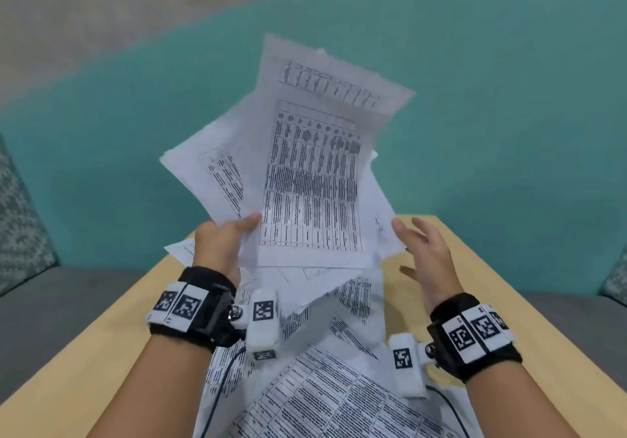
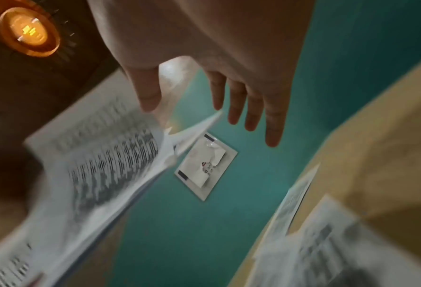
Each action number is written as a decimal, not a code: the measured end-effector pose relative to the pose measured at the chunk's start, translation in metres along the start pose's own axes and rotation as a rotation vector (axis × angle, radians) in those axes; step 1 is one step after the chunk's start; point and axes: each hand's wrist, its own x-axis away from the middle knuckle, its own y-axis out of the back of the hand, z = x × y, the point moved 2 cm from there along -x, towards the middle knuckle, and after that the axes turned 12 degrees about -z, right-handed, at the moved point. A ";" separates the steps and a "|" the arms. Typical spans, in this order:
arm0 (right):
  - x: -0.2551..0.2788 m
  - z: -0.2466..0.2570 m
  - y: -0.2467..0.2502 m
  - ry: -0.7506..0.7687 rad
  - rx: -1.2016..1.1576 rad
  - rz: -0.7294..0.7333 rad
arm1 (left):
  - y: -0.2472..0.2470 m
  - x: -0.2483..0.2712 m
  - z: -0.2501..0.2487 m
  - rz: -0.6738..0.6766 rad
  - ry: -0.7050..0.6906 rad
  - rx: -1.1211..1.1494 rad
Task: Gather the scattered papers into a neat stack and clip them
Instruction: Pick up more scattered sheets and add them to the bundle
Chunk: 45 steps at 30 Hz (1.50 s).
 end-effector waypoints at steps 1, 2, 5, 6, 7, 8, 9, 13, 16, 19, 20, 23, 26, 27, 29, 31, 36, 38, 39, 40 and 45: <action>0.004 -0.002 -0.004 -0.098 -0.042 0.055 | 0.000 -0.003 0.001 0.000 0.023 0.047; 0.009 -0.003 -0.010 -0.207 -0.109 0.133 | 0.001 -0.009 0.005 -0.005 0.044 0.091; 0.030 -0.001 -0.029 -0.450 -0.360 0.335 | -0.002 -0.012 0.013 0.031 0.124 0.162; 0.038 0.001 -0.035 -0.457 -0.402 0.355 | -0.007 -0.002 0.010 0.047 0.140 0.165; 0.044 0.003 -0.041 -0.442 -0.424 0.347 | -0.010 0.004 0.010 0.070 0.147 0.160; 0.048 0.003 -0.046 -0.424 -0.438 0.334 | -0.013 0.007 0.012 0.084 0.146 0.160; 0.052 0.004 -0.049 -0.412 -0.448 0.324 | -0.016 0.012 0.012 0.096 0.142 0.153; 0.052 0.004 -0.052 -0.419 -0.448 0.170 | -0.024 0.025 0.014 0.134 0.169 0.133; 0.044 -0.001 -0.047 -0.432 -0.440 0.080 | -0.025 0.028 0.013 0.185 0.171 0.088; 0.033 -0.002 -0.039 -0.417 -0.401 0.055 | -0.024 0.028 0.005 0.202 0.166 0.044; 0.030 -0.001 -0.036 -0.406 -0.390 0.062 | -0.023 0.028 0.002 0.212 0.173 0.056; 0.020 -0.002 -0.023 -0.381 -0.345 0.097 | -0.017 0.027 -0.011 0.277 0.165 0.175; 0.007 -0.004 -0.007 -0.368 -0.311 0.151 | -0.002 0.018 -0.021 0.348 0.187 0.304; 0.002 -0.005 -0.001 -0.367 -0.302 0.166 | 0.003 0.014 -0.024 0.366 0.218 0.321; -0.011 -0.006 0.013 -0.351 -0.295 0.155 | 0.011 0.004 -0.026 0.417 0.258 0.304; -0.015 0.000 0.024 -0.314 -0.232 0.153 | 0.014 -0.002 -0.028 0.446 0.228 0.193; -0.009 0.008 0.031 -0.133 -0.058 0.082 | 0.008 -0.001 -0.017 0.351 0.043 -0.247; -0.004 0.009 0.026 -0.082 -0.031 0.108 | 0.010 -0.005 -0.008 0.231 -0.001 -0.269; -0.003 0.008 0.023 -0.058 -0.020 0.104 | 0.011 -0.009 -0.005 0.176 -0.016 -0.263; -0.002 0.009 0.021 -0.030 -0.016 0.088 | 0.012 -0.010 -0.003 0.139 -0.024 -0.255; -0.002 0.009 0.008 0.097 -0.072 -0.013 | 0.004 -0.004 -0.010 0.110 -0.095 -0.165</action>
